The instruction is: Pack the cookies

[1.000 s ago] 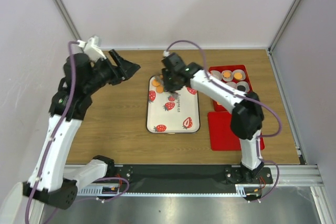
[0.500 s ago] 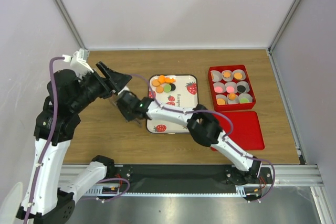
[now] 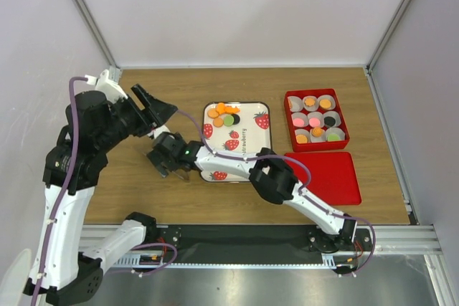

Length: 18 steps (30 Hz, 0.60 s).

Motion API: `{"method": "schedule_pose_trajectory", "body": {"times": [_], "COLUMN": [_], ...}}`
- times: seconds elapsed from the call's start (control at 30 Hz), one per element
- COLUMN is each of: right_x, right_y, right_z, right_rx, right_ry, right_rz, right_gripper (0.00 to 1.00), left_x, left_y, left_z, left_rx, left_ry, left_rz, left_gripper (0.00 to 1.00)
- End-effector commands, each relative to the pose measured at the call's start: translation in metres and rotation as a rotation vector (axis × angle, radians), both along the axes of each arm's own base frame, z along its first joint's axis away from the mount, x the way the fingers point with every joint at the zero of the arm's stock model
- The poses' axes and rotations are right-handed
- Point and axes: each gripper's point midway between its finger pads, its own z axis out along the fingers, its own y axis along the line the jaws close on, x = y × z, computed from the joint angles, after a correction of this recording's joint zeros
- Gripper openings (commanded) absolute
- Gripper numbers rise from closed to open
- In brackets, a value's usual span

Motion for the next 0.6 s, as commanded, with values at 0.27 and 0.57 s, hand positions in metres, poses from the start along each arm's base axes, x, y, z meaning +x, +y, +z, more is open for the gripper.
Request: {"method": "schedule_pose_trajectory", "body": {"times": [0.27,0.57], "right_x": [0.013,0.045], "right_y": [-0.045,-0.268], "right_z": [0.159,0.207], "right_rx": [0.194,0.185], "right_ry": [-0.082,-0.022], "right_rz": [-0.081,-0.614], "right_gripper": [0.93,0.89], "left_x": [0.025,0.069], "left_y": [0.008,-0.036], "left_z": [0.099,0.079], "left_rx": [-0.036,-0.095], "left_ry": [-0.269,-0.249], "left_rz": [0.073,-0.085], "left_gripper": [0.72,0.70]}}
